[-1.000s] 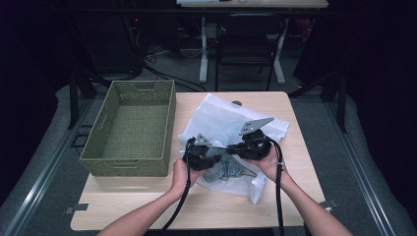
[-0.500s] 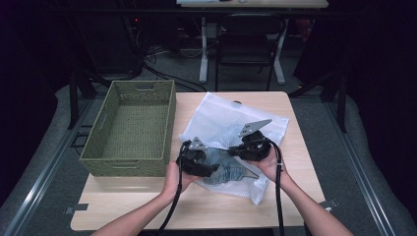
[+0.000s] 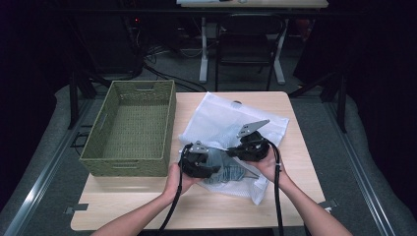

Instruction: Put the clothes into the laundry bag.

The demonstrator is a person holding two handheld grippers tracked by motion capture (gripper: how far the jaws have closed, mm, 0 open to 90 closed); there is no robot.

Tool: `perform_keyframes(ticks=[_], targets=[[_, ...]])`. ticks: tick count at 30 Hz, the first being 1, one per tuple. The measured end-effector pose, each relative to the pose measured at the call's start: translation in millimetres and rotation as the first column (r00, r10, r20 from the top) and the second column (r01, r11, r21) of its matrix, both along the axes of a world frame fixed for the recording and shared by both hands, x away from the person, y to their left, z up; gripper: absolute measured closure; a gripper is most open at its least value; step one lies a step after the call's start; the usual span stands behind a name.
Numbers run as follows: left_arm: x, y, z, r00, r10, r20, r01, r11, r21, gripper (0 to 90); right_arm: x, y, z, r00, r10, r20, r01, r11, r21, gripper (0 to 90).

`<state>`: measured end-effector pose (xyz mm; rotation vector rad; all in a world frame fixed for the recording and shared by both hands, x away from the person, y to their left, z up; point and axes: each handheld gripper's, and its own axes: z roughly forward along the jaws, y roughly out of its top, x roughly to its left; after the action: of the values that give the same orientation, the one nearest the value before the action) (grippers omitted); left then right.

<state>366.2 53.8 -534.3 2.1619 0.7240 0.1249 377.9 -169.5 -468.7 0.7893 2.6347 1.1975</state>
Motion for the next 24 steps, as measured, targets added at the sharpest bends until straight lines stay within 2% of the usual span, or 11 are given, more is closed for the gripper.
perform_keyframes(ticks=[3,5,10,13,16,20,22,23,24], targets=[[0.2,-1.5,-3.0,0.9999,0.015,0.009,-0.015,0.9999,-0.003,72.6,0.4,0.2,-1.7,1.0000,0.005,-0.001,-0.005,1.0000,-0.003,89.2],[0.3,-1.7,-2.9,0.9996,0.019,0.019,-0.019,0.9998,-0.007,75.6,0.2,0.6,-1.8,1.0000,0.003,-0.002,-0.003,1.0000,-0.003,89.2],[0.7,-1.8,2.1,0.9959,0.074,0.053,-0.072,0.9968,-0.035,77.2,-1.0,0.3,2.7,1.0000,-0.001,0.006,0.001,0.9998,0.019,89.2],[4.0,-4.0,8.4,0.9906,0.112,0.079,-0.107,0.9924,-0.060,77.3,-2.2,-0.5,9.0,0.9997,0.003,0.023,-0.004,0.9989,0.047,89.2],[8.3,-8.0,13.1,0.9815,0.165,0.097,-0.155,0.9827,-0.101,77.3,-4.7,-2.4,16.1,0.9994,0.006,0.033,-0.009,0.9965,0.083,89.3],[14.6,-13.4,12.8,0.9689,0.216,0.120,-0.203,0.9725,-0.115,77.1,-5.5,-7.0,19.9,0.9994,0.002,0.035,-0.006,0.9941,0.109,89.3],[20.0,-17.6,5.4,0.9721,0.213,0.098,-0.205,0.9746,-0.090,76.2,-3.9,-8.7,17.0,0.9997,-0.004,0.023,0.002,0.9953,0.097,89.2],[23.5,-18.8,-0.5,0.9764,0.204,0.072,-0.198,0.9768,-0.081,75.2,-2.9,-8.9,14.1,0.9998,-0.010,0.014,0.008,0.9961,0.088,89.2],[25.2,-19.3,-4.2,0.9785,0.195,0.066,-0.190,0.9782,-0.084,73.8,-1.5,-9.1,10.0,0.9999,-0.012,0.006,0.012,0.9973,0.072,89.2]])
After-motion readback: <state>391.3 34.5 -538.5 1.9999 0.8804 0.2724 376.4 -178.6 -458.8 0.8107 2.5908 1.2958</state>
